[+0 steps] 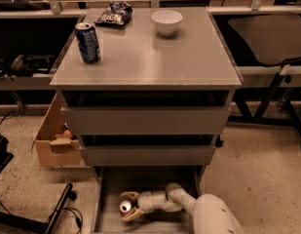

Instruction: Place coke can into bottom drawer

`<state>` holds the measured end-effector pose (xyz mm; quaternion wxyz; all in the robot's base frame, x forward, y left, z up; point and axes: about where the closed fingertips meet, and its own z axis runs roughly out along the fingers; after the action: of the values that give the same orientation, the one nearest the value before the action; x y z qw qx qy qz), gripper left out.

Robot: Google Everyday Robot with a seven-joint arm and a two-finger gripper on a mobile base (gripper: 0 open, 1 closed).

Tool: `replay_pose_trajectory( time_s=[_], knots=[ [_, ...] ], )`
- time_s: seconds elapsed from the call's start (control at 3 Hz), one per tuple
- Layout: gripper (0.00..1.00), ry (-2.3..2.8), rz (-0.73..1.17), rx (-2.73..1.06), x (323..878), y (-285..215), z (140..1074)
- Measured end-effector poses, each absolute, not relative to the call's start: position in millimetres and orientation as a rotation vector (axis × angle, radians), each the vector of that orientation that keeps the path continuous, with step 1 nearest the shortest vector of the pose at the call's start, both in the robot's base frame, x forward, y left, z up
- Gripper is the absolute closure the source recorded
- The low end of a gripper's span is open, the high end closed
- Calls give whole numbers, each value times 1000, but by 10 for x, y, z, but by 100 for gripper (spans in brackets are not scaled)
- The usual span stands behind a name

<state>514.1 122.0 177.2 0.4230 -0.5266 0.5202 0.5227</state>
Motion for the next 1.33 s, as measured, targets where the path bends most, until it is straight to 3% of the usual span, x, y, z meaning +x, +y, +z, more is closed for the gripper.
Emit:
replay_pose_trajectory(
  time_s=[0.33,1.0,1.33],
  knots=[
    [0,1302,1308,-1318,5141,1220,1772],
    [0,1272,1288,-1254,5100,1031,2037],
    [0,1288,1152,-1245,5064,523,2381]
  ],
)
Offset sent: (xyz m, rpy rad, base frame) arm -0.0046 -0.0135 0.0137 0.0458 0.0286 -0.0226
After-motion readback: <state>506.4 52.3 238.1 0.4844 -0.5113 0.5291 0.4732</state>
